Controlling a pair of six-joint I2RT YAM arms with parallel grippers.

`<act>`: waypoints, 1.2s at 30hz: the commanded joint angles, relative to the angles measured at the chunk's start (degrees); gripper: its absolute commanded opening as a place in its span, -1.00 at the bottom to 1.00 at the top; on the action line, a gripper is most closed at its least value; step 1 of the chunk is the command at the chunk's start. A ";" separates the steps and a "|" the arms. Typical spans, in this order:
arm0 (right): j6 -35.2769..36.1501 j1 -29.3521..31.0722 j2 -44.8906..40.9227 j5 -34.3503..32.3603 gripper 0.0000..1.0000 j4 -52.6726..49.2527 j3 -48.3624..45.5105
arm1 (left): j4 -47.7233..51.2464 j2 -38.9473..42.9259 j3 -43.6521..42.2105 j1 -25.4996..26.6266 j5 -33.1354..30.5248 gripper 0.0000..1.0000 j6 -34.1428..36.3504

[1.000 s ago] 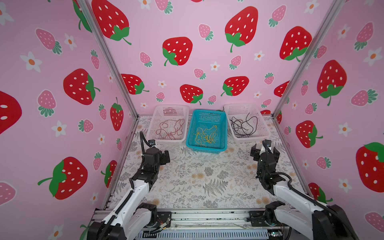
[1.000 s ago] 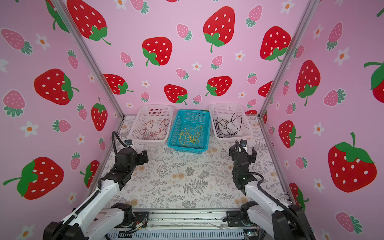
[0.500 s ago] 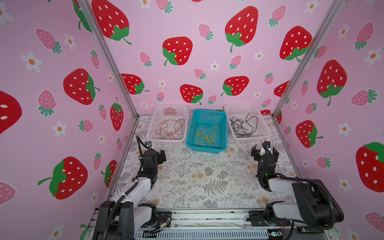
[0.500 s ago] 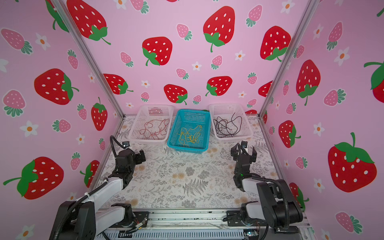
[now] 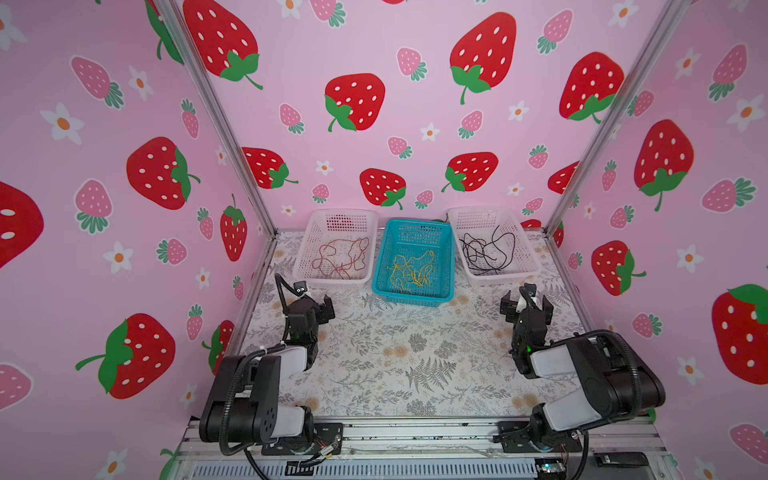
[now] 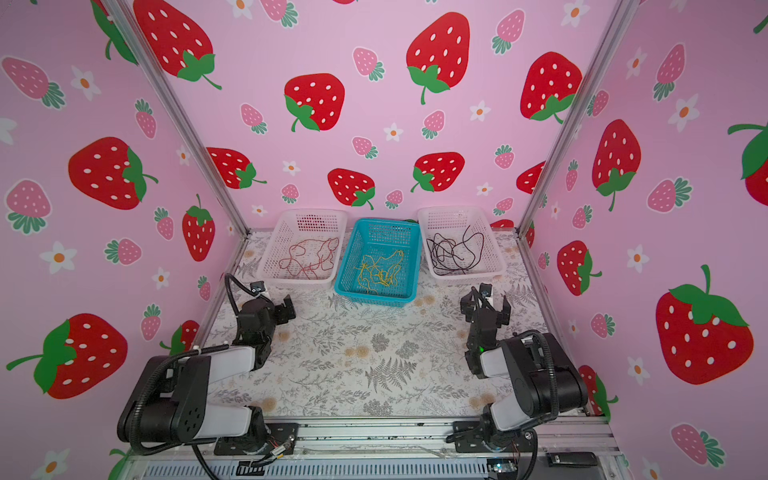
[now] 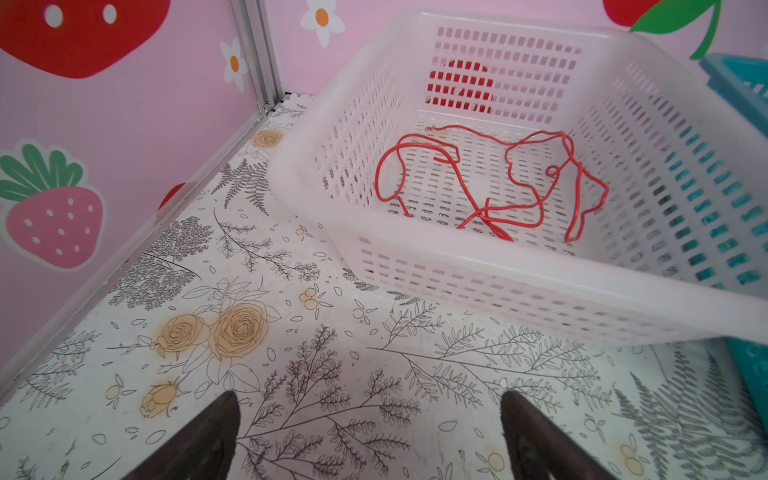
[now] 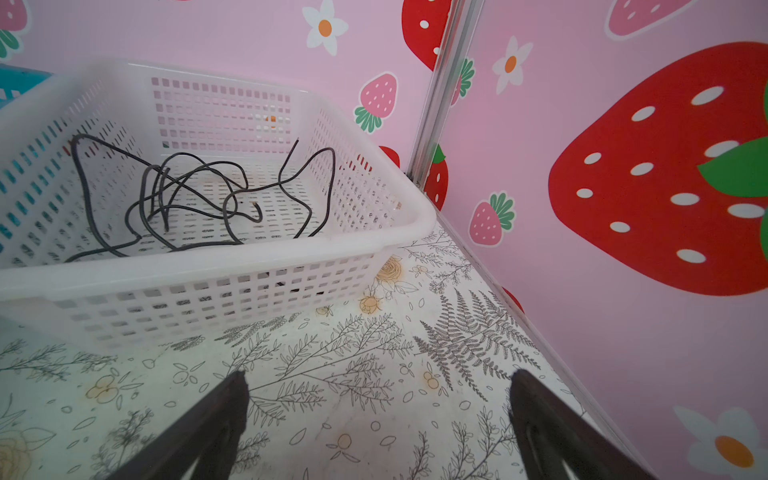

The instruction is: Untangle the cables

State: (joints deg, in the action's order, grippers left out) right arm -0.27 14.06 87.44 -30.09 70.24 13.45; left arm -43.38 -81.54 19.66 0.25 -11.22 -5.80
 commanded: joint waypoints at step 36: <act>-2.80 -5.36 2.98 8.93 0.99 3.40 1.18 | -2.17 -7.11 5.48 0.93 0.15 0.98 2.47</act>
State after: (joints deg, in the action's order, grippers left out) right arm -1.87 9.91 90.63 -23.05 73.21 14.28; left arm -45.45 -88.51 23.27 1.02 -10.11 -4.27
